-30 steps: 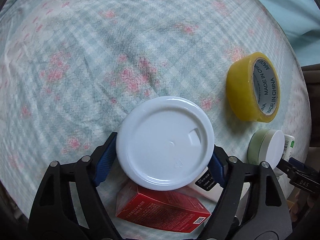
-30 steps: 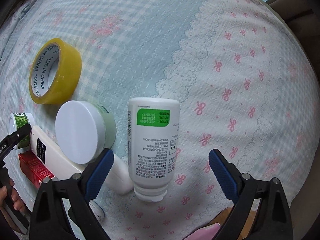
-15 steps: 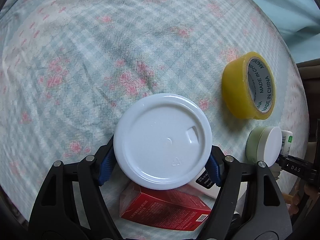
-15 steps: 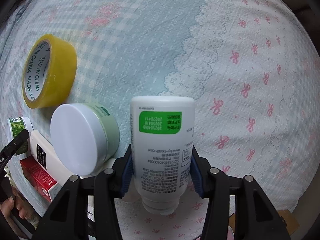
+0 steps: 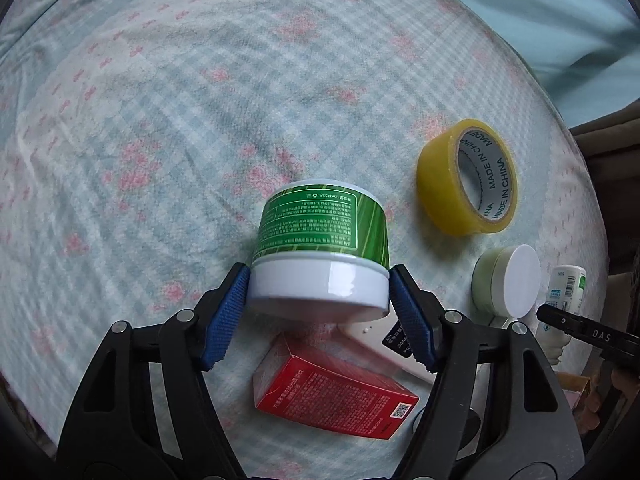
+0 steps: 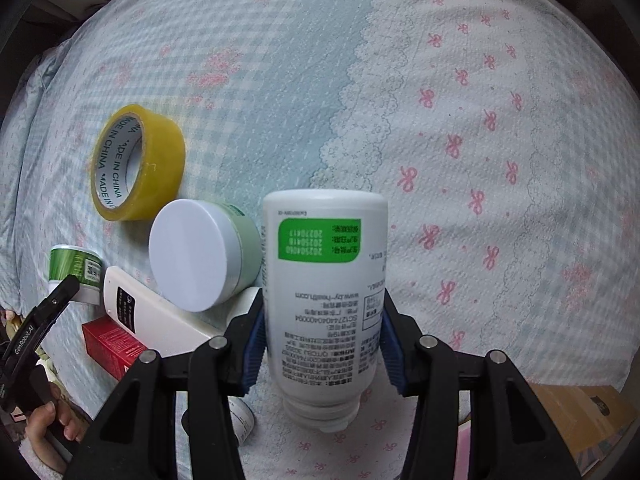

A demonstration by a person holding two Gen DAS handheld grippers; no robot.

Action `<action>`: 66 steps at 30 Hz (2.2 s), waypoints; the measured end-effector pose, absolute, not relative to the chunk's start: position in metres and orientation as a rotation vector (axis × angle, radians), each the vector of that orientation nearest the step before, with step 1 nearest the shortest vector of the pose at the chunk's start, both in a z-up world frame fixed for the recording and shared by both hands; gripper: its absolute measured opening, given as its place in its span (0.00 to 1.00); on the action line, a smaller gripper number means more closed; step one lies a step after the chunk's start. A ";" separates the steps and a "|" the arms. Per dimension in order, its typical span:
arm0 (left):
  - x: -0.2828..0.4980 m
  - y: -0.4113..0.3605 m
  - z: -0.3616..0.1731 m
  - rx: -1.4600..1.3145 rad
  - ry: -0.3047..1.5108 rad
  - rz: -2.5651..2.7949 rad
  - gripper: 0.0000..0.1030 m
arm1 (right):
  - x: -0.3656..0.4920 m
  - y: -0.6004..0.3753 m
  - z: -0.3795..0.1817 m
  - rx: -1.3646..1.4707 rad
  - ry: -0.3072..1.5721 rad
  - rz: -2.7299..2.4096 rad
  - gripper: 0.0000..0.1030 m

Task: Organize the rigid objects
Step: 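Lift the green jar and pill bottle and carry both over the cardboard box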

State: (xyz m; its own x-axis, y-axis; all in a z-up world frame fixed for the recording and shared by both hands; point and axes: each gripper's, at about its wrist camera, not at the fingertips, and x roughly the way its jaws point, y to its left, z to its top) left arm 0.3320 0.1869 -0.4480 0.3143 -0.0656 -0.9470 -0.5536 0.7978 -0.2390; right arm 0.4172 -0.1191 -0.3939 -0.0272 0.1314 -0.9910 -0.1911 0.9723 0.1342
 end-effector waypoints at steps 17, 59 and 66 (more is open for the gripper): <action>0.336 0.183 -0.415 -0.586 1.174 0.300 0.65 | 0.398 -0.122 -0.355 0.005 1.517 0.273 0.45; 0.268 -0.257 -0.229 -0.257 1.199 -0.425 0.65 | 0.156 -0.445 -0.213 0.347 1.340 -0.062 0.45; 0.283 -0.319 -0.295 -0.181 1.284 -0.440 0.65 | 0.162 -0.485 -0.273 0.378 1.372 -0.063 0.45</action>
State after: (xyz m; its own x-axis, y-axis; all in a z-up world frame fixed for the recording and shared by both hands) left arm 0.2833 -0.3189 -0.2953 0.2137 -0.4140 -0.8848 0.2160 0.9034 -0.3706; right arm 0.1618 -0.4854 -0.2729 0.2055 0.1742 -0.9630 0.2622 0.9383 0.2256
